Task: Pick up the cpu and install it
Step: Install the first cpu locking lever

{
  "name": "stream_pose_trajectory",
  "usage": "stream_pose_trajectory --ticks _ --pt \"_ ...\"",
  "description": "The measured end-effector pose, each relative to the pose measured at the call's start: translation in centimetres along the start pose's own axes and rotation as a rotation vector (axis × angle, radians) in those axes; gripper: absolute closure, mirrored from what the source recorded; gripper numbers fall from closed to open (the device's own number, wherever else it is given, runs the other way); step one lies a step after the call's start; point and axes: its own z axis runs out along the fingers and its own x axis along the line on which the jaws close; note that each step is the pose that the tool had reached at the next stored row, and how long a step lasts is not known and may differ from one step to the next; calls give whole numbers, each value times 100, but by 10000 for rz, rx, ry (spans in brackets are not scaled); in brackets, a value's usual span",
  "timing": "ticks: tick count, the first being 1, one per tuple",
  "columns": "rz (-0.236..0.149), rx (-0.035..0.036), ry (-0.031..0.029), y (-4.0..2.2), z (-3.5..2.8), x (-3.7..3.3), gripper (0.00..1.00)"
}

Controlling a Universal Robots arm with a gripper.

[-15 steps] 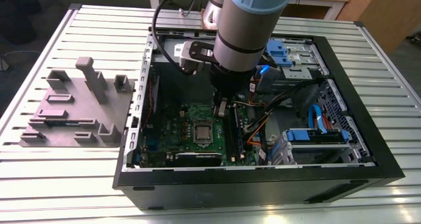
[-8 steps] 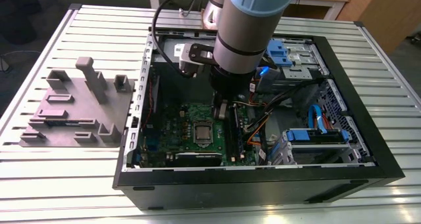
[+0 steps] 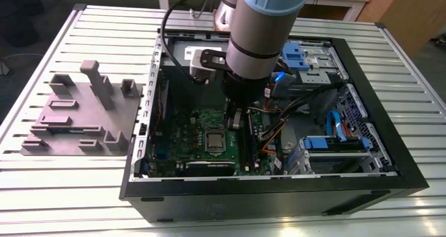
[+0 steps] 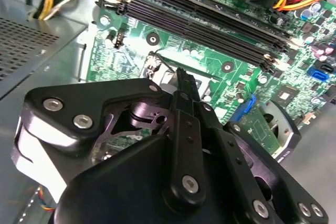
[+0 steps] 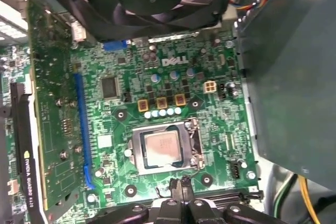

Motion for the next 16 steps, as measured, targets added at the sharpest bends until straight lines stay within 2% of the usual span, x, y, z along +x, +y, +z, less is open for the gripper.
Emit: stream_pose_trajectory --ticks 6,16 --pt "-370 9 50 -5 36 18 90" --pt "-578 26 176 -20 77 102 90"
